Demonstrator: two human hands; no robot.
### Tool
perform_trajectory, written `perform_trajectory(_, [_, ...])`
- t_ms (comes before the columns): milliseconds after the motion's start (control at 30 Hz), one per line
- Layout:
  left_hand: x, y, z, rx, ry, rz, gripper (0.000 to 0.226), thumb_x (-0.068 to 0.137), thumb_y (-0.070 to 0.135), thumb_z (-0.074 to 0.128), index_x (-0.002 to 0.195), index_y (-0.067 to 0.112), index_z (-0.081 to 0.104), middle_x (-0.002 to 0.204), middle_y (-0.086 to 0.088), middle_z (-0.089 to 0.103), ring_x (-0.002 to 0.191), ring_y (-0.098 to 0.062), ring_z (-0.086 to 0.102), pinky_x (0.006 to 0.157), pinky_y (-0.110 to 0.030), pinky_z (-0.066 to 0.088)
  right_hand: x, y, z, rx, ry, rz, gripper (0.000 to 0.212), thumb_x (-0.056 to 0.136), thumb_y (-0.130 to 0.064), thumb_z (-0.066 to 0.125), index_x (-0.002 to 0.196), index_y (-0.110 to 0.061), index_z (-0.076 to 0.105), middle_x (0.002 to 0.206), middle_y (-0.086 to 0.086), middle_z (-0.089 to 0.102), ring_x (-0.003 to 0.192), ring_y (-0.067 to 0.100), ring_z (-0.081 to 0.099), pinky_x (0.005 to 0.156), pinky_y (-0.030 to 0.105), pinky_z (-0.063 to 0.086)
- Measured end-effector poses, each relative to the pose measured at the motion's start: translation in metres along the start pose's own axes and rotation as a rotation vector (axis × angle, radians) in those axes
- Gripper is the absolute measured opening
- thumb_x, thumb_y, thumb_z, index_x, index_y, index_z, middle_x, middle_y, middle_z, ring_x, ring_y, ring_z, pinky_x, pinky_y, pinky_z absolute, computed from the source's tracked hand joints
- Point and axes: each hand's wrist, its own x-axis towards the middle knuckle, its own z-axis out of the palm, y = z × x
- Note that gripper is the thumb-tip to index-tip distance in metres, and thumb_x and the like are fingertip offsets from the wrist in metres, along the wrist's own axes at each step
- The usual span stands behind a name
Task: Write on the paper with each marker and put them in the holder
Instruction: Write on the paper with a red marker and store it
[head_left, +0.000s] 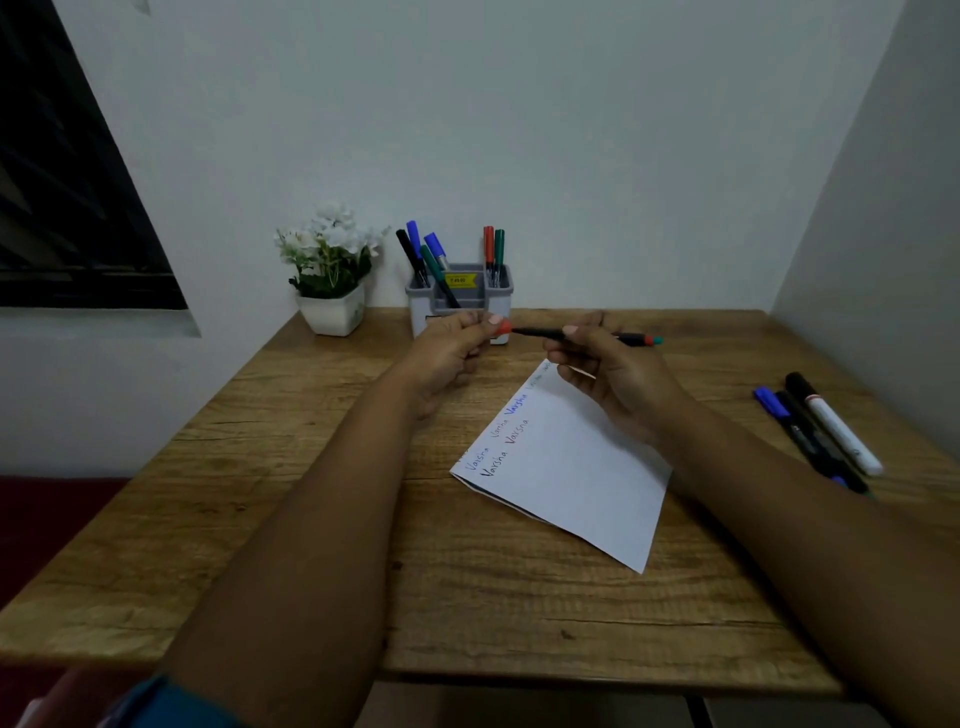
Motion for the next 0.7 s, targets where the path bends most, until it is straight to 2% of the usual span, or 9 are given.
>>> perform_trajectory(267, [-0.001, 0.002, 0.0, 0.017, -0.013, -0.002, 0.034, 0.095, 0.031, 0.057, 0.117, 0.007, 0.063, 0.055, 0.011, 0.04, 0.047, -0.005, 0.029, 0.039, -0.017, 0.025, -0.003, -0.003, 0.001, 0.023, -0.019, -0.025, 0.005, 0.09, -0.013, 0.065, 0.087, -0.011, 0.069, 0.089, 0.012, 0.076, 0.079, 0.014, 0.072, 0.07, 0.023, 0.057])
perform_trajectory(400, [-0.005, 0.004, 0.002, 0.092, -0.084, -0.01, 0.023, 0.094, 0.035, 0.058, 0.108, 0.018, 0.065, 0.055, 0.014, 0.04, 0.047, -0.003, 0.031, 0.044, -0.019, 0.027, -0.005, -0.003, 0.002, 0.02, -0.053, 0.005, 0.005, 0.091, -0.01, 0.064, 0.095, -0.008, 0.068, 0.09, 0.012, 0.076, 0.08, 0.015, 0.072, 0.072, 0.023, 0.058])
perform_trajectory(500, [-0.008, 0.006, 0.008, 0.129, -0.152, -0.004, 0.025, 0.091, 0.034, 0.062, 0.109, 0.018, 0.065, 0.058, 0.012, 0.041, 0.049, -0.004, 0.031, 0.046, -0.018, 0.028, -0.009, -0.002, 0.005, -0.025, -0.094, 0.001, 0.006, 0.09, -0.008, 0.066, 0.092, -0.01, 0.071, 0.091, 0.011, 0.075, 0.083, 0.016, 0.072, 0.073, 0.023, 0.057])
perform_trajectory(567, [-0.011, 0.006, 0.012, 0.135, -0.189, 0.019, 0.018, 0.086, 0.03, 0.069, 0.102, 0.021, 0.066, 0.058, 0.014, 0.047, 0.049, -0.003, 0.035, 0.046, -0.016, 0.03, -0.012, -0.001, 0.008, -0.069, -0.106, -0.019, 0.009, 0.087, -0.009, 0.069, 0.09, -0.015, 0.075, 0.091, 0.008, 0.075, 0.084, 0.015, 0.072, 0.072, 0.022, 0.056])
perform_trajectory(633, [-0.011, 0.005, 0.015, 0.157, -0.148, 0.048, 0.016, 0.078, 0.023, 0.077, 0.089, 0.027, 0.067, 0.065, 0.016, 0.057, 0.055, 0.0, 0.045, 0.05, -0.016, 0.035, -0.014, -0.002, 0.009, -0.113, -0.102, -0.027, 0.007, 0.085, -0.014, 0.073, 0.087, -0.02, 0.076, 0.089, 0.006, 0.075, 0.081, 0.012, 0.071, 0.069, 0.021, 0.055])
perform_trajectory(700, [-0.01, 0.005, 0.015, 0.171, -0.073, 0.074, 0.018, 0.074, 0.017, 0.08, 0.079, 0.027, 0.066, 0.07, 0.014, 0.059, 0.06, 0.001, 0.049, 0.053, -0.017, 0.037, -0.014, -0.005, 0.008, -0.106, -0.114, -0.002, 0.003, 0.084, -0.019, 0.074, 0.087, -0.018, 0.075, 0.097, 0.014, 0.074, 0.076, 0.01, 0.069, 0.068, 0.02, 0.055])
